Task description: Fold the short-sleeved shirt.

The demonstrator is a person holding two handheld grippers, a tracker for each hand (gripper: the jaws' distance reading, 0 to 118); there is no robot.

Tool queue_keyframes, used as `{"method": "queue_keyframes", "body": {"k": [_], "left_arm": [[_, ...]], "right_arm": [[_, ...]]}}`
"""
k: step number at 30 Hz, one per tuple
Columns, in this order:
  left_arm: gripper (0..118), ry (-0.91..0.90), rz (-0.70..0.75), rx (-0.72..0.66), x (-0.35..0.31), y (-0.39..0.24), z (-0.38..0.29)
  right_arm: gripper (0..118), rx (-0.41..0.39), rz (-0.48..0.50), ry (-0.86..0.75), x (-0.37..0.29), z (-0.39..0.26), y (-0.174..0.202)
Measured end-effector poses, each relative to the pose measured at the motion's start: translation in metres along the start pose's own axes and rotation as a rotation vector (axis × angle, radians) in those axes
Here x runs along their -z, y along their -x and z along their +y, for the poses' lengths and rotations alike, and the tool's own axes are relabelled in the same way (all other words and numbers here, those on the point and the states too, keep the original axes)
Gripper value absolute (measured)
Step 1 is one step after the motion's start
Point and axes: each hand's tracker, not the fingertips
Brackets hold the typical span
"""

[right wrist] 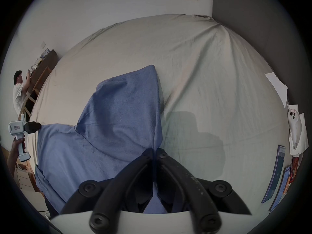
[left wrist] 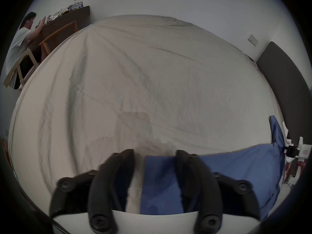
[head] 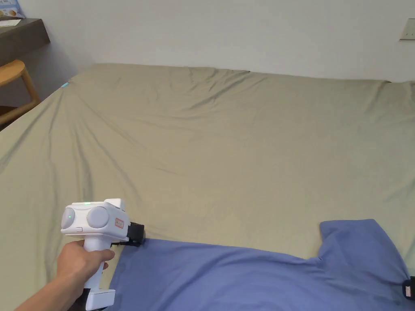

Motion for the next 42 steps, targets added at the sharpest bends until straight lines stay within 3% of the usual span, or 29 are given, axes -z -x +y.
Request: {"method": "queue_keyframes", "body": {"k": [5, 9, 12, 15, 18, 23, 28, 33, 37, 42], "left_arm": [[12, 0.018, -0.033, 0.070, -0.007, -0.013, -0.006], [5, 0.008, -0.052, 0.075, -0.011, -0.013, -0.004], [5, -0.025, -0.049, 0.056, -0.020, -0.006, -0.002], [5, -0.080, -0.118, 0.052, -0.048, -0.005, -0.007], [5, -0.143, -0.165, 0.128, -0.094, -0.005, -0.025], [5, -0.239, -0.337, 0.130, -0.187, 0.014, -0.095], [5, -0.330, -0.353, 0.152, -0.245, 0.048, -0.180], [5, -0.284, -0.435, -0.001, -0.241, 0.087, -0.251], [5, -0.190, -0.369, 0.039, -0.212, 0.084, -0.284], [6, -0.140, -0.360, -0.015, -0.191, 0.084, -0.300]], "right_arm": [[3, 0.004, 0.006, 0.004, 0.000, 0.002, -0.002], [3, 0.010, 0.011, -0.011, -0.005, -0.002, -0.001], [3, 0.006, 0.025, -0.027, -0.015, -0.003, -0.002], [3, -0.058, 0.058, -0.098, -0.041, -0.006, 0.001], [3, -0.100, 0.109, -0.168, -0.081, -0.022, 0.002], [3, -0.160, 0.195, -0.252, -0.157, -0.086, -0.005], [3, -0.158, 0.217, -0.251, -0.198, -0.174, -0.027], [3, -0.079, 0.156, -0.106, -0.177, -0.254, -0.054], [3, -0.034, 0.137, -0.023, -0.143, -0.281, -0.058], [4, -0.074, 0.094, -0.004, -0.127, -0.287, -0.065]]}}
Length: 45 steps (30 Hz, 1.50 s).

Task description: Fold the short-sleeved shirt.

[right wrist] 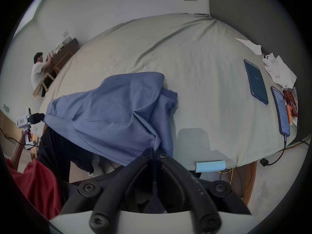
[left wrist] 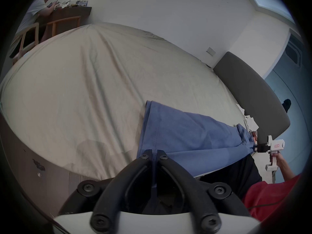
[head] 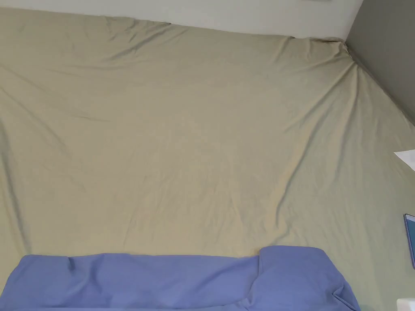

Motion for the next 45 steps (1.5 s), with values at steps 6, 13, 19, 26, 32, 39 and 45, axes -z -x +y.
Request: {"method": "queue_keyframes", "body": {"k": [6, 13, 19, 26, 32, 39, 45], "left_arm": [[79, -0.001, 0.080, 0.011, 0.007, -0.008, 0.003], [117, -0.313, -0.067, -0.035, -0.052, -0.055, 0.068], [19, -0.581, -0.035, 0.277, -0.094, -0.143, 0.092], [0, -0.659, 0.071, 0.421, -0.094, -0.187, 0.076], [0, -0.678, 0.114, 0.472, -0.084, -0.191, 0.066], [0, -0.660, 0.128, 0.461, -0.080, -0.183, 0.067], [13, -0.496, -0.102, 0.146, -0.072, -0.121, 0.089]], "right_arm": [[44, -0.069, -0.058, 0.013, -0.001, 0.012, 0.007], [106, -0.028, -0.219, -0.581, -0.097, 0.061, 0.063], [32, -0.033, -0.129, -0.983, -0.145, 0.071, 0.130], [0, -0.057, -0.246, -1.018, -0.145, 0.065, 0.168], [0, -0.082, -0.277, -1.006, -0.141, 0.069, 0.172], [0, -0.080, -0.256, -0.975, -0.134, 0.071, 0.169], [0, -0.085, -0.207, -0.934, -0.125, 0.071, 0.172]]}}
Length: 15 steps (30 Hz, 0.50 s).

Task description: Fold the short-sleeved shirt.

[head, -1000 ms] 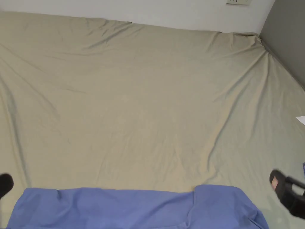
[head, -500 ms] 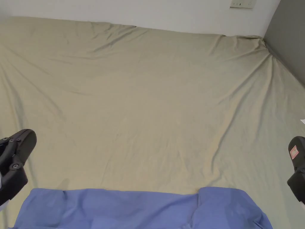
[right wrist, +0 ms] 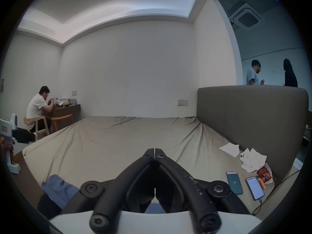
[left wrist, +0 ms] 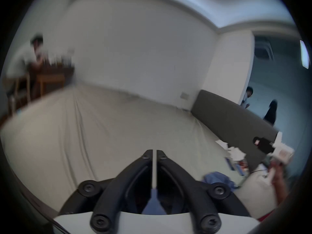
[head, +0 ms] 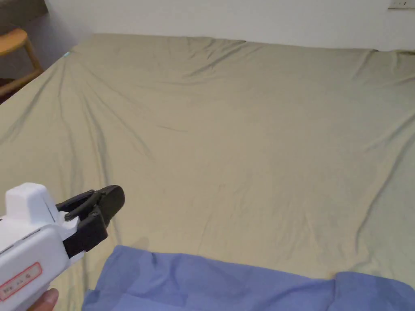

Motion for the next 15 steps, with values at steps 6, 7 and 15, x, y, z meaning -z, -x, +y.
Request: {"method": "queue_keyframes", "body": {"k": [6, 7, 15], "left_arm": [[114, 0.451, 0.061, -0.221, 0.041, 0.110, -0.046], [113, 0.504, 0.087, -0.201, 0.044, 0.122, -0.057], [107, 0.706, 0.192, -0.219, 0.078, 0.150, -0.119]], "right_arm": [[0, -0.010, 0.073, 0.040, 0.007, -0.008, 0.013], [0, -0.013, 0.086, 0.047, 0.008, -0.009, 0.016], [0, 0.018, 0.140, 0.077, 0.013, -0.016, 0.028]]}}
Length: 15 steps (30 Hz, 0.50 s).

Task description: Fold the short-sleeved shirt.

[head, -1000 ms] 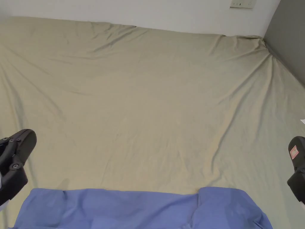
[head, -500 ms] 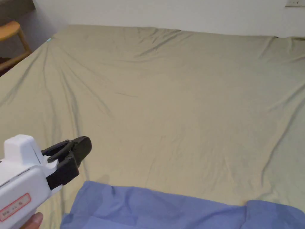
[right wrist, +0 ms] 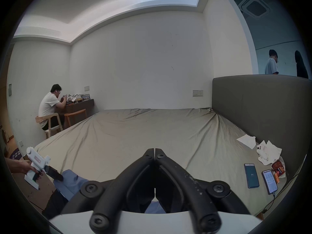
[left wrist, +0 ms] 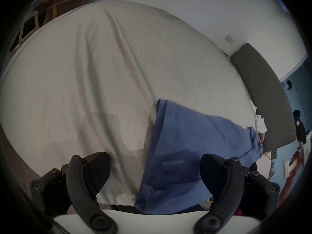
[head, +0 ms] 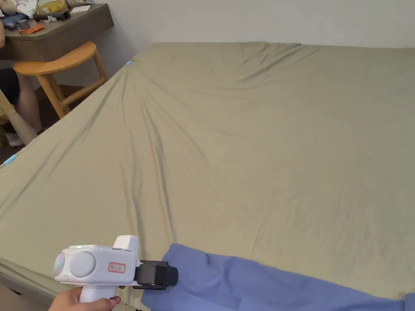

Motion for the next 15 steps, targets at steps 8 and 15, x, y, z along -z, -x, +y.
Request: {"method": "queue_keyframes", "body": {"k": [8, 15], "left_arm": [[43, 0.064, 0.062, 0.109, -0.002, -0.029, 0.003], [5, 0.054, 0.042, 0.159, -0.018, -0.053, 0.008]], "right_arm": [[0, -0.010, -0.002, 0.017, -0.001, -0.003, 0.000], [0, 0.009, -0.010, 0.034, -0.002, -0.008, -0.006]]}}
